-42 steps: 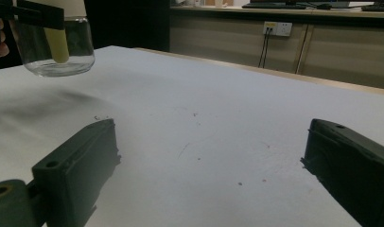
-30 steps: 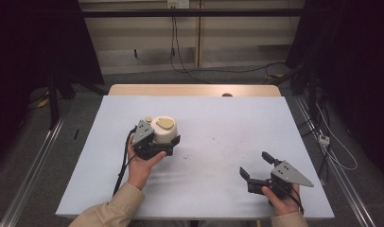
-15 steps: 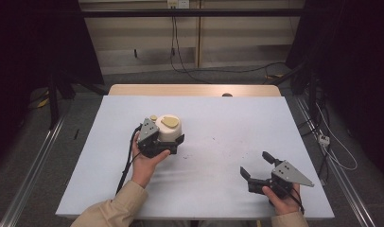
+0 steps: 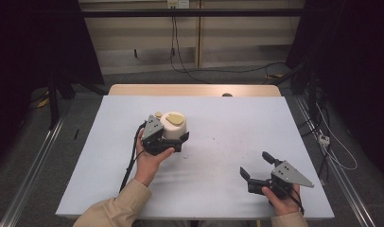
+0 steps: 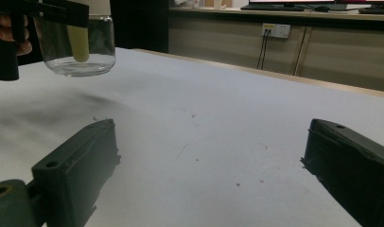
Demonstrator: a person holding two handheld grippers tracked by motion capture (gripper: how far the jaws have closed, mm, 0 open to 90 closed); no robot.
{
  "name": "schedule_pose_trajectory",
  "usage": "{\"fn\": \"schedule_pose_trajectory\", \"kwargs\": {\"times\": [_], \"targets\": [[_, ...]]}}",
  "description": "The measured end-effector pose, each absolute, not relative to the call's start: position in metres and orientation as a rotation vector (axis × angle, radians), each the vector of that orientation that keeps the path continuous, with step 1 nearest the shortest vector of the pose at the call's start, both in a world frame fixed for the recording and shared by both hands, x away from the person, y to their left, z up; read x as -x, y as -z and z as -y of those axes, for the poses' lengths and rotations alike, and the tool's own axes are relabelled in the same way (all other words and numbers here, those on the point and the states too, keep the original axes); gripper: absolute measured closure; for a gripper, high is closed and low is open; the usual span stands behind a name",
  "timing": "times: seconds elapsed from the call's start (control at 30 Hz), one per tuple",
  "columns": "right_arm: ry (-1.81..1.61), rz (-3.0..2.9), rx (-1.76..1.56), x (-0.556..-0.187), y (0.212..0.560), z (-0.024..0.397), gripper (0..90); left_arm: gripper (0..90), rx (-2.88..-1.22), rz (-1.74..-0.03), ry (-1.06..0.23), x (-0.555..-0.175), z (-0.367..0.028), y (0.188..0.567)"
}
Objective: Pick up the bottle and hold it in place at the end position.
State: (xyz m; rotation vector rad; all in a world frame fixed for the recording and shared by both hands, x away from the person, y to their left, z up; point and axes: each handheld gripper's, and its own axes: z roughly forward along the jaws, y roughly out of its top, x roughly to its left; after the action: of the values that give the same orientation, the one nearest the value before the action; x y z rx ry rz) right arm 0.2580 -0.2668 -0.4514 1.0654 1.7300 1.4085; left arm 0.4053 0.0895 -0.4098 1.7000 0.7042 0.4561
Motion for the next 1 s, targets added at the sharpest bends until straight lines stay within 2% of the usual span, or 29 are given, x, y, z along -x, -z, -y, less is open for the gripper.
{"fn": "schedule_pose_trajectory", "kwargs": {"times": [1.0], "targets": [[-1.413,-1.733,-1.069,-0.257,0.452,0.267,3.1,5.2,-1.715,-0.695,-0.432,-0.418,-0.067,0.418]]}}
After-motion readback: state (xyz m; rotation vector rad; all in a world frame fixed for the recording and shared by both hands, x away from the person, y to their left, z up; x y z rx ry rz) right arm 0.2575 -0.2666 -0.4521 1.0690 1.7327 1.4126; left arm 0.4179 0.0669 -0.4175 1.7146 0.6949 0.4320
